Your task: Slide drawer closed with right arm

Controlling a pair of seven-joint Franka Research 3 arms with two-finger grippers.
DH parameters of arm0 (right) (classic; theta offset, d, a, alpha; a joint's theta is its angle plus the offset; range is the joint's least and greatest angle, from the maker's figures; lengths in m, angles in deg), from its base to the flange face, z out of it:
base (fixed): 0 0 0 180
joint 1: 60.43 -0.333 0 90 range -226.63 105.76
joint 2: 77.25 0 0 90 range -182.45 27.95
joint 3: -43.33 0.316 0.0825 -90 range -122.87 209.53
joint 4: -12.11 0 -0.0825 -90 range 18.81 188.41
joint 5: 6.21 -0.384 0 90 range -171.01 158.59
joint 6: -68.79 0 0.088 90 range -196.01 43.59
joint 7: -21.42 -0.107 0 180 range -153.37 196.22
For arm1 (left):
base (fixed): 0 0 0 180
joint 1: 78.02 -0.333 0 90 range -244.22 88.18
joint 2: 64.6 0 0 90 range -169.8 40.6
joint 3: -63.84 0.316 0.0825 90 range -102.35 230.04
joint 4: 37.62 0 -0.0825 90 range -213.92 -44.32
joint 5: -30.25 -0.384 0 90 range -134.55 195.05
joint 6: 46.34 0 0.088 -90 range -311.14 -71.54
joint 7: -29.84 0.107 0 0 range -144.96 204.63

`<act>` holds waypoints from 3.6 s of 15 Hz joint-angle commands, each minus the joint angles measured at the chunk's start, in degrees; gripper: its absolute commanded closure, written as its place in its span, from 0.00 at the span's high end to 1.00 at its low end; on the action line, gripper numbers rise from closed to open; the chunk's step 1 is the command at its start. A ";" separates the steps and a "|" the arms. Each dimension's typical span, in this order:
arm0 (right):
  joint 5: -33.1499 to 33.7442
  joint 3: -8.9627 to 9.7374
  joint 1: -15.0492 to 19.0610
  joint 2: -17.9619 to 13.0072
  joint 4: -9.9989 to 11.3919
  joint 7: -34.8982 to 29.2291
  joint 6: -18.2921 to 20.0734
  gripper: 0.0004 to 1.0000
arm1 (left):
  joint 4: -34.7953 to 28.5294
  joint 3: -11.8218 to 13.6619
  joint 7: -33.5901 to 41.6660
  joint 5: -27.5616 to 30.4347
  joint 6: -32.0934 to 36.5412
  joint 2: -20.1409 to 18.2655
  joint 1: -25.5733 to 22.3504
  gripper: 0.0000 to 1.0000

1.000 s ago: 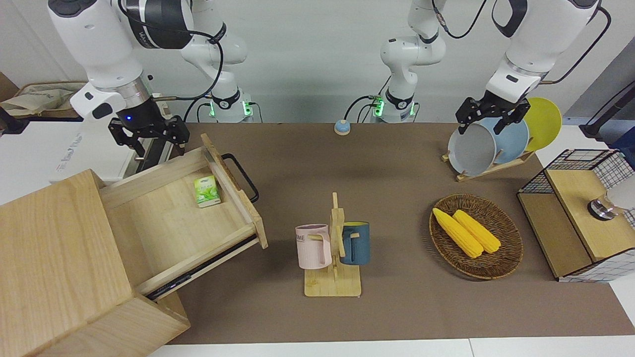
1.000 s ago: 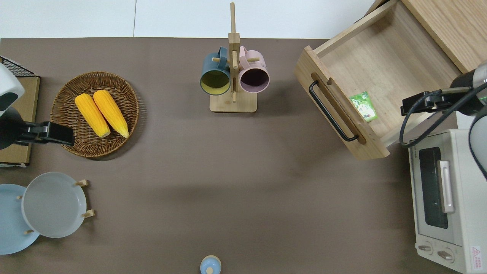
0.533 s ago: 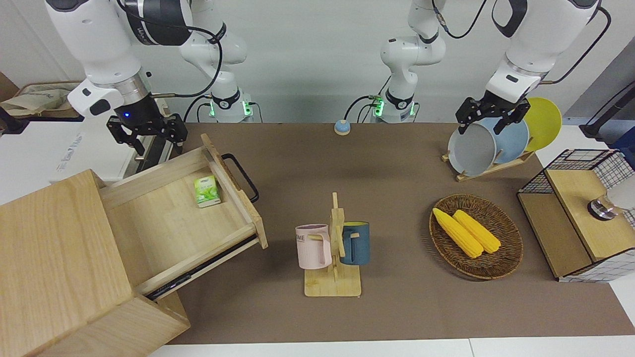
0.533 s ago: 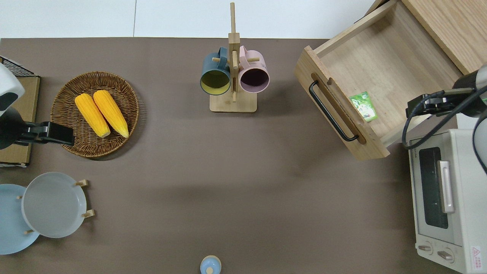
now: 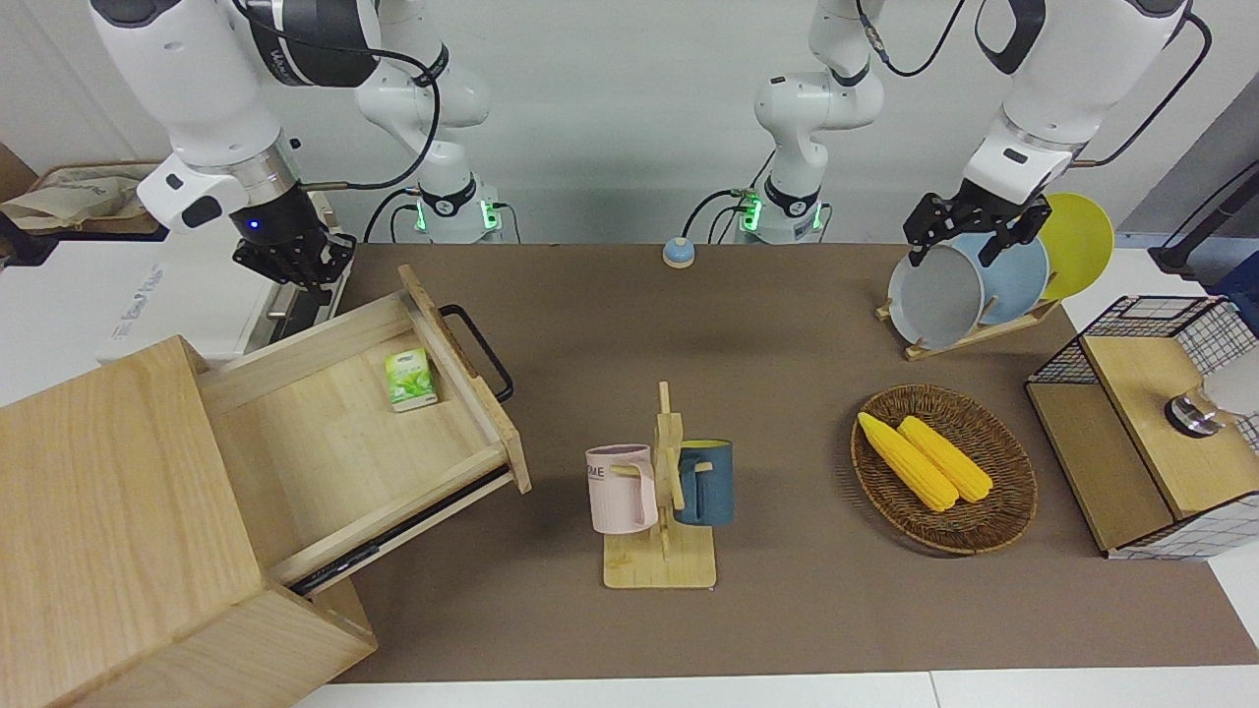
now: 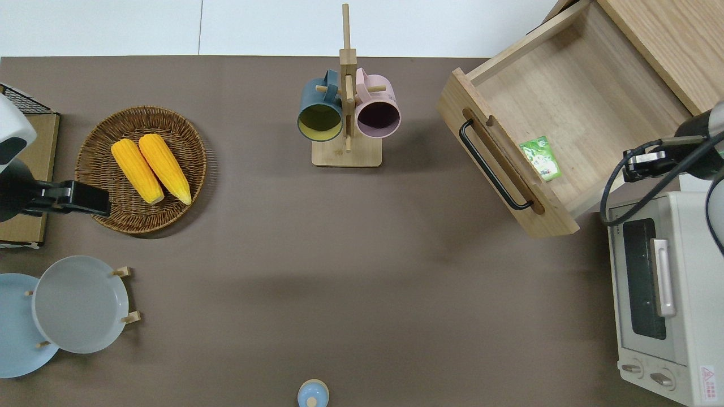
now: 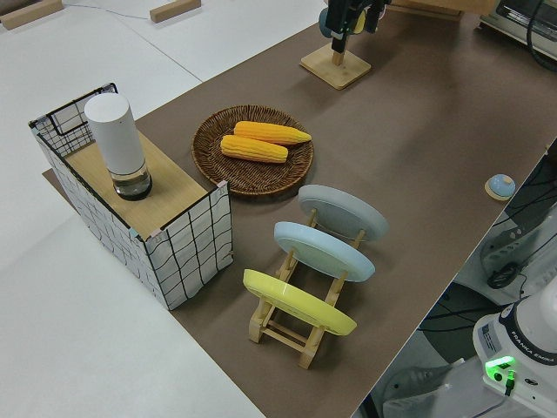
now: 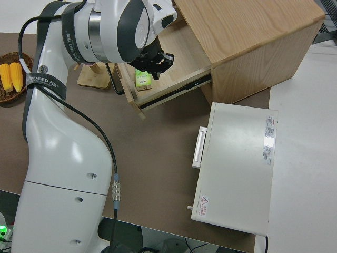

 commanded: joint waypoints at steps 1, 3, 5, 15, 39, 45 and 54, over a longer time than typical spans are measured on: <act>0.77 0.45 -0.23 -3.14 -0.05 1.11 1.68 0.00 | 1.49 -0.41 0.51 -0.98 1.13 0.65 -0.31 0.99; 0.86 0.54 -0.32 -5.08 0.04 0.49 4.05 0.00 | 1.49 -0.41 0.51 -0.98 1.13 0.65 -0.31 0.99; 0.77 0.63 -0.58 -6.31 0.04 0.32 5.63 0.00 | 1.49 -0.41 0.51 -0.98 1.13 0.65 -0.31 0.99; 0.51 11.69 -1.98 -6.67 -0.05 -28.21 5.73 0.00 | 1.40 -0.41 0.51 -0.98 1.13 0.65 -0.31 0.99; 4.63 11.97 -15.70 4.13 5.14 -77.10 -6.49 0.00 | 1.49 -0.41 0.51 -0.98 1.13 0.65 -0.31 0.99; 5.69 11.00 -13.42 7.92 5.05 -77.56 -9.56 0.00 | 1.40 -0.41 0.51 -0.98 1.13 0.65 -0.31 0.99; 8.07 10.74 -12.10 13.10 3.74 -76.94 -15.19 0.00 | 1.49 -0.41 0.51 -0.98 1.13 0.65 -0.31 0.99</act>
